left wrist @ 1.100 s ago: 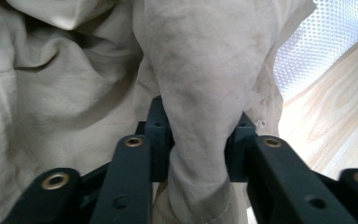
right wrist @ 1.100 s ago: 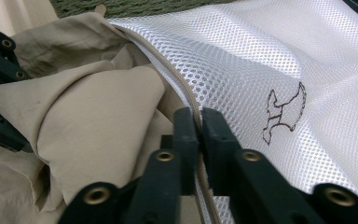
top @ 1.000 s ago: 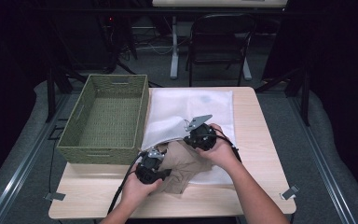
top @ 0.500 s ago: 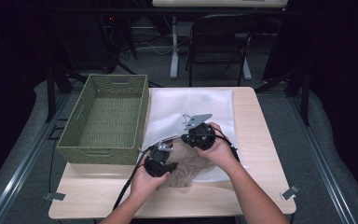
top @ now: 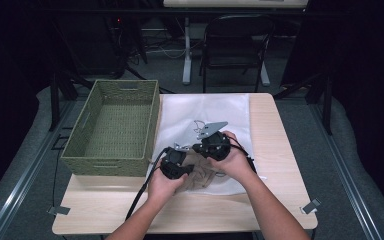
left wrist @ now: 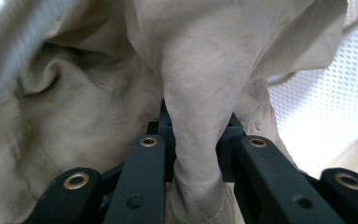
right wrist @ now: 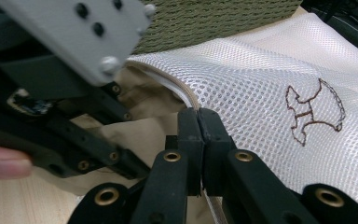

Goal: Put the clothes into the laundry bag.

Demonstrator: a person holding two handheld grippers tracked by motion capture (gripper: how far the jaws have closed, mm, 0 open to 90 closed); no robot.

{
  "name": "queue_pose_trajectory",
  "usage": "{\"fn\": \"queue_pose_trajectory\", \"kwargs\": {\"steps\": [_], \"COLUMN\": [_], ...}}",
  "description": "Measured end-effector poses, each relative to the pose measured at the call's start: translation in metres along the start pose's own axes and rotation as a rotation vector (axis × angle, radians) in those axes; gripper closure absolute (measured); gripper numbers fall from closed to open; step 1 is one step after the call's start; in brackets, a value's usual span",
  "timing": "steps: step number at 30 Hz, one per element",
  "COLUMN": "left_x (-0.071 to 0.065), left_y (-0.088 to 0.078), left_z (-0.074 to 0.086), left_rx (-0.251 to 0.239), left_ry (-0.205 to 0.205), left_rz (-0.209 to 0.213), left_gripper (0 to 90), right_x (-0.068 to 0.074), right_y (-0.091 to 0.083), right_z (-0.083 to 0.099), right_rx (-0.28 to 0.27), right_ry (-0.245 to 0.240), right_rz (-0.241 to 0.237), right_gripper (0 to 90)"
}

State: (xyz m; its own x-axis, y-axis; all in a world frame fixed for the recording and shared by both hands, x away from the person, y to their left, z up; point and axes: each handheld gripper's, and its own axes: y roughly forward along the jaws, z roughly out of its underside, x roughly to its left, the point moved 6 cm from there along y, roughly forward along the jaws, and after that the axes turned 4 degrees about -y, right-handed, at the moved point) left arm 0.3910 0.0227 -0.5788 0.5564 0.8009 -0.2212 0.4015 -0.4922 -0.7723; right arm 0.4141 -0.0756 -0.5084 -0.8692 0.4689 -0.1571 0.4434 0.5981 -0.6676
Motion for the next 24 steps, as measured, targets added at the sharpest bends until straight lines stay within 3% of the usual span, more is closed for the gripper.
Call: {"fn": "queue_pose_trajectory", "kwargs": {"steps": [6,12,20,24], "left_x": [0.006,0.013,0.003,-0.004], "left_y": [0.009,0.015,-0.003,-0.024], "left_z": [-0.01,-0.014,-0.012,-0.001], "left_rx": [-0.035,-0.067,-0.116,-0.109], "left_ry": [-0.009,-0.04,-0.022,0.032], "left_rz": [-0.036,-0.025,-0.004,-0.011], "left_gripper": [77.9,73.3,51.5,48.4], "right_x": [0.0,-0.002,-0.005,-0.007], "right_y": [0.0,0.001,0.0,-0.001], "right_z": [0.0,0.001,0.002,0.002], "right_rx": [-0.001,-0.01,-0.011,-0.019], "right_ry": [-0.001,0.012,0.021,0.026], "right_rz": [-0.002,0.002,0.007,0.014], "right_gripper": [88.9,88.9,88.9,88.9]}}
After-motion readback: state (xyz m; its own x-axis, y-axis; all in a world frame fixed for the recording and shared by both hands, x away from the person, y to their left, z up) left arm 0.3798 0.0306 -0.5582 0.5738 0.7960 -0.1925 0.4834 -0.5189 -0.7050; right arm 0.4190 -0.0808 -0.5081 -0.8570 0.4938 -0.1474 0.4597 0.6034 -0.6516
